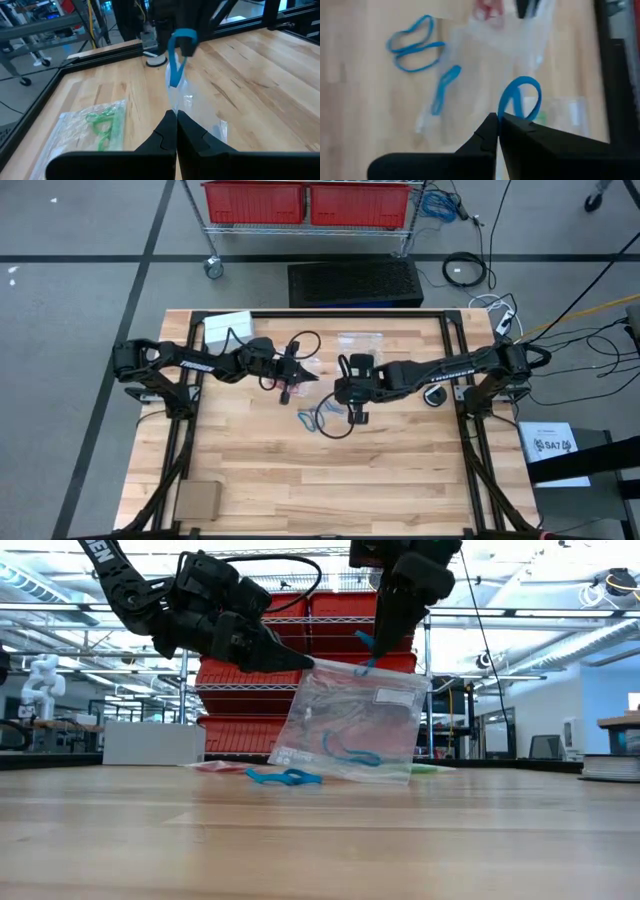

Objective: Sort rubber bands
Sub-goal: Put the blue rubber band into the bottom right transparent zip lock bag

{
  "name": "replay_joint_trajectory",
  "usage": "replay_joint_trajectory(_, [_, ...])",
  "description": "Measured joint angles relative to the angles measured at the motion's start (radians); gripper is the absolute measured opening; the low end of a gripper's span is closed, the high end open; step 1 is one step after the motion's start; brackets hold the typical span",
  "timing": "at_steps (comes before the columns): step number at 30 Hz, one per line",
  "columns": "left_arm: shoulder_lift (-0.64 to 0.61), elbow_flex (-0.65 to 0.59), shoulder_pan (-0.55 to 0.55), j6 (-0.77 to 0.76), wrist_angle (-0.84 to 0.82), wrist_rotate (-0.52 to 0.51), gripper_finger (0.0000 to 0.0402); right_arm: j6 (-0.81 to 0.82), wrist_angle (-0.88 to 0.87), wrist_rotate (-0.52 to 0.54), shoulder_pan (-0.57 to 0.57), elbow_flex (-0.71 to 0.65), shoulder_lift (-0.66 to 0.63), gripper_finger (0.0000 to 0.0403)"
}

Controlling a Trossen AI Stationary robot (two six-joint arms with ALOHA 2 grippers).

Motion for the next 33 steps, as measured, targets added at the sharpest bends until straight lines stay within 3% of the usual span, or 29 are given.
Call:
replay_joint_trajectory(13, [0.000, 0.000, -0.008, 0.001, 0.000, 0.030, 0.0000, 0.002, 0.016, -0.171, -0.083, 0.000, 0.005, 0.0000])
replay_joint_trajectory(29, [0.000, 0.000, -0.009, 0.002, 0.006, 0.015, 0.0000, 0.027, 0.040, -0.232, -0.108, 0.000, 0.021, 0.0000])
replay_joint_trajectory(33, [0.000, 0.000, -0.013, 0.002, 0.006, 0.015, 0.0000, 0.037, 0.044, -0.292, -0.128, 0.000, 0.039, 0.0003])
